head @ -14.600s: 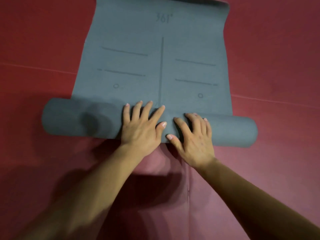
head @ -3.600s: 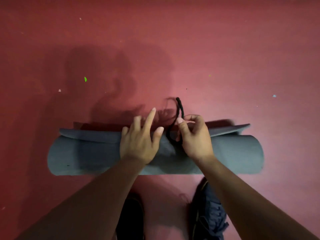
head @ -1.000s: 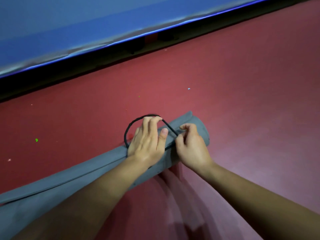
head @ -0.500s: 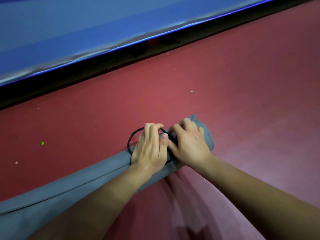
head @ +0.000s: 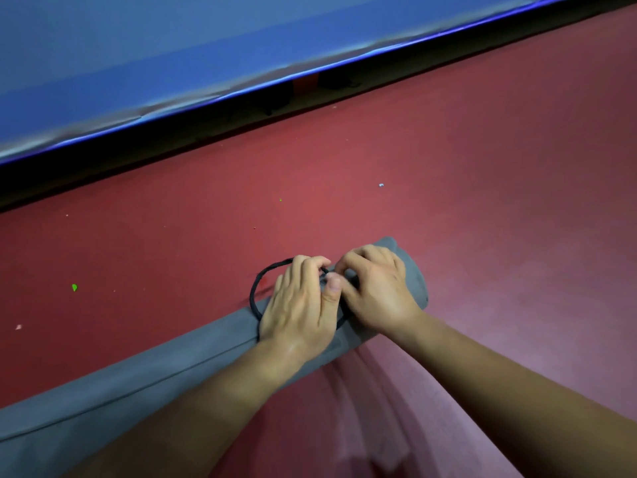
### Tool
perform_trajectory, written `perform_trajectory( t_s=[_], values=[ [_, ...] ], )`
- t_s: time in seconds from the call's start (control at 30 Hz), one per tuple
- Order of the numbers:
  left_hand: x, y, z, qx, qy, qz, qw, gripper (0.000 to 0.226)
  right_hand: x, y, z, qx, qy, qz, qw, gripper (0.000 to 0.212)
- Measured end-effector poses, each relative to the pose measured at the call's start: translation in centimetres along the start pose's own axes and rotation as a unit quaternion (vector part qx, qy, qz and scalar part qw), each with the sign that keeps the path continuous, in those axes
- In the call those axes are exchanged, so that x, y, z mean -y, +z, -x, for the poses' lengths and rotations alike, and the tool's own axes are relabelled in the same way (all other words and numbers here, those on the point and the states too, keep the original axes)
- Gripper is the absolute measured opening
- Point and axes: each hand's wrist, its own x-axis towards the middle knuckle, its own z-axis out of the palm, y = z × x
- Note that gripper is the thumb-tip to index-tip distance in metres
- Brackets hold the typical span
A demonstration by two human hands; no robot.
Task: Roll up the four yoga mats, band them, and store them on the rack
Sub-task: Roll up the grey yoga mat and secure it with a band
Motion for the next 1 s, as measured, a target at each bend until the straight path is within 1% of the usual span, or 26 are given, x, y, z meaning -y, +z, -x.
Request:
perform_trajectory(
  t_s=[0.1, 0.17, 0.27, 0.33, 0.4, 0.47, 0.53, 0.6, 0.67, 0.73, 0.77, 0.83, 0.93, 0.97, 1.0],
  values=[
    [-0.1, 0.1, 0.0, 0.001, -0.003, -0.01, 1.0, 0.059, -0.3, -0.2, -0.2, 0.003, 0.003, 0.02, 1.0, 0.024],
    [-0.1, 0.1, 0.0, 0.018, -0.006, -0.029, 0.999, 0.062, -1.0, -0.7, 0.0, -0.01, 0.002, 0.028, 1.0, 0.022],
    [0.1, 0.1, -0.3, 0.049, 0.018, -0.083, 0.995, 0.068, -2.1, -1.3, 0.6, -0.022, 0.013, 0.035, 0.999, 0.017],
    [0.1, 0.0, -0.7, 0.072, 0.028, -0.114, 0.99, 0.072, -2.5, -1.1, 1.2, -0.017, 0.014, 0.029, 0.999, 0.02],
    [0.2, -0.1, -0.9, 0.076, 0.038, -0.121, 0.989, 0.073, -2.8, -0.9, 1.7, -0.028, 0.022, 0.013, 0.999, 0.024],
    [0.3, -0.2, -1.3, 0.068, 0.028, -0.109, 0.991, 0.072, -2.8, -1.0, 1.8, -0.031, 0.022, 0.013, 0.999, 0.025],
    [0.1, -0.2, -1.6, 0.069, 0.006, -0.116, 0.991, 0.073, -3.1, -1.1, 1.6, -0.035, 0.003, 0.036, 0.999, 0.019],
    [-0.3, 0.0, -1.6, 0.084, 0.016, -0.187, 0.979, 0.073, -3.3, -1.2, 1.5, -0.033, -0.014, 0.059, 0.998, 0.015],
    [-0.8, 0.1, -1.4, 0.094, 0.028, -0.241, 0.966, 0.072, -3.6, -1.1, 1.7, -0.023, -0.025, 0.064, 0.997, 0.018],
    [-1.2, 0.0, -1.4, 0.076, 0.041, -0.273, 0.958, 0.066, -3.8, -0.9, 1.9, -0.016, -0.029, 0.055, 0.998, 0.023],
    [-1.3, 0.0, -1.7, 0.073, 0.044, -0.276, 0.957, 0.063, -4.0, -0.9, 2.0, -0.012, -0.03, 0.048, 0.998, 0.025],
    [-1.6, 0.0, -2.8, 0.101, 0.036, -0.26, 0.96, 0.061, -4.1, -1.1, 1.9, 0.003, -0.031, 0.03, 0.999, 0.028],
    [-1.8, 0.5, -5.2, 0.16, 0.012, -0.173, 0.972, 0.045, -4.5, -1.8, 1.8, 0.018, -0.031, 0.011, 0.999, 0.03],
    [-1.9, 0.7, -5.7, 0.168, 0.021, -0.154, 0.974, 0.041, -4.5, -1.9, 1.9, 0.013, -0.027, 0.01, 0.999, 0.03],
    [-2.1, 1.0, -6.2, 0.169, 0.047, -0.154, 0.972, 0.039, -4.6, -2.0, 2.1, 0.001, -0.02, 0.013, 1.0, 0.029]
  ],
)
